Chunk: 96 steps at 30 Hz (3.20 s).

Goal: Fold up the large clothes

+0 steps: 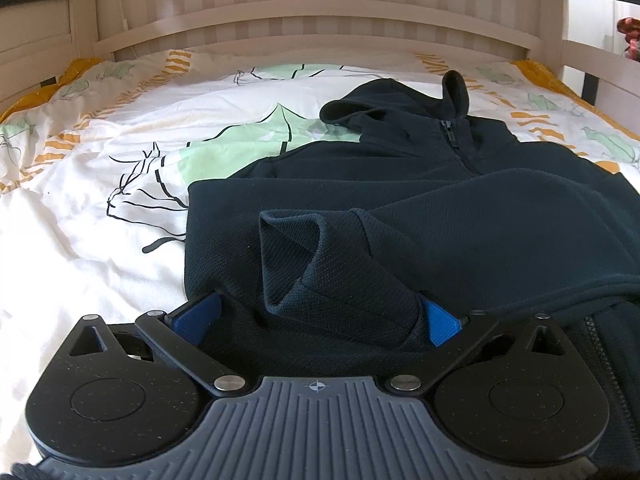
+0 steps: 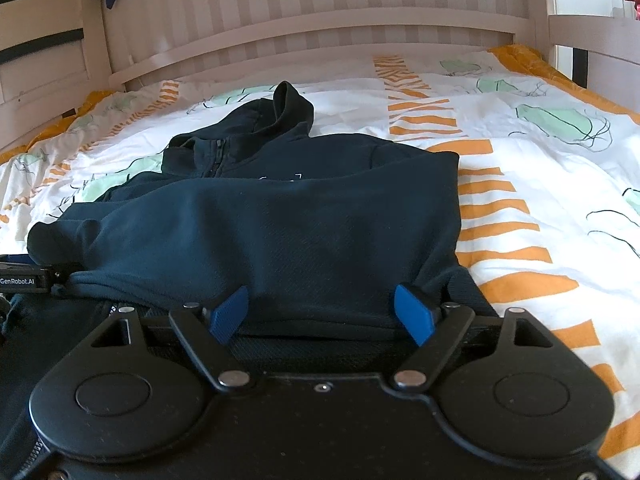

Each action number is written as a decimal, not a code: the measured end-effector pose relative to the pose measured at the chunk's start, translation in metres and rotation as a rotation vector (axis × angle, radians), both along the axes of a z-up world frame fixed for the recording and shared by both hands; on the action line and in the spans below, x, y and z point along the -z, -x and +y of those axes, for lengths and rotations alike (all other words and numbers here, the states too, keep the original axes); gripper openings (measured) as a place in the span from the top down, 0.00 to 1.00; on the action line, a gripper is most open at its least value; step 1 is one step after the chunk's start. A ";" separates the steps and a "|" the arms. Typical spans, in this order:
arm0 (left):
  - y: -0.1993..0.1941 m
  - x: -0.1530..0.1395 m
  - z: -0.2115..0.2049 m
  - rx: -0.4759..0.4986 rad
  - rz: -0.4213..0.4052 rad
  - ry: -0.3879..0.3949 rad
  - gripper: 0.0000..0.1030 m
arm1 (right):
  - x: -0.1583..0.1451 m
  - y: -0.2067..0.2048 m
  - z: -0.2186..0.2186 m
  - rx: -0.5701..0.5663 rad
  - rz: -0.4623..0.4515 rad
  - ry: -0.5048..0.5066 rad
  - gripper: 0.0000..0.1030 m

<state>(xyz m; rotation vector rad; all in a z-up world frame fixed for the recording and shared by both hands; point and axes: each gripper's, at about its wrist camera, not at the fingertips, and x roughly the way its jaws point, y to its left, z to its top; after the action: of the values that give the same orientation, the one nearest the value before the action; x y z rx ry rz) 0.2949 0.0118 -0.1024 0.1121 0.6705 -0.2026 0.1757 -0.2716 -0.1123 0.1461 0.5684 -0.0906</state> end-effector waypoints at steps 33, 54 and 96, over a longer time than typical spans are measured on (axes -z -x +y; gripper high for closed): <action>-0.025 -0.086 0.005 0.090 -0.042 0.076 0.02 | -0.071 -0.039 -0.015 -0.154 -0.009 -0.042 0.01; -0.218 -0.037 -0.054 -0.023 0.006 0.031 0.02 | -0.059 -0.245 0.001 -0.112 -0.059 0.121 0.01; -0.263 -0.002 0.010 -0.196 0.098 0.175 0.00 | -0.019 -0.281 -0.040 -0.021 0.119 0.670 0.09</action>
<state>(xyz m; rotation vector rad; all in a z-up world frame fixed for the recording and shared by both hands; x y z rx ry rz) 0.5579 0.0219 -0.1002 -0.1316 0.7532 -0.0780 0.4566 -0.3114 -0.0928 -0.5193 0.6314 -0.2648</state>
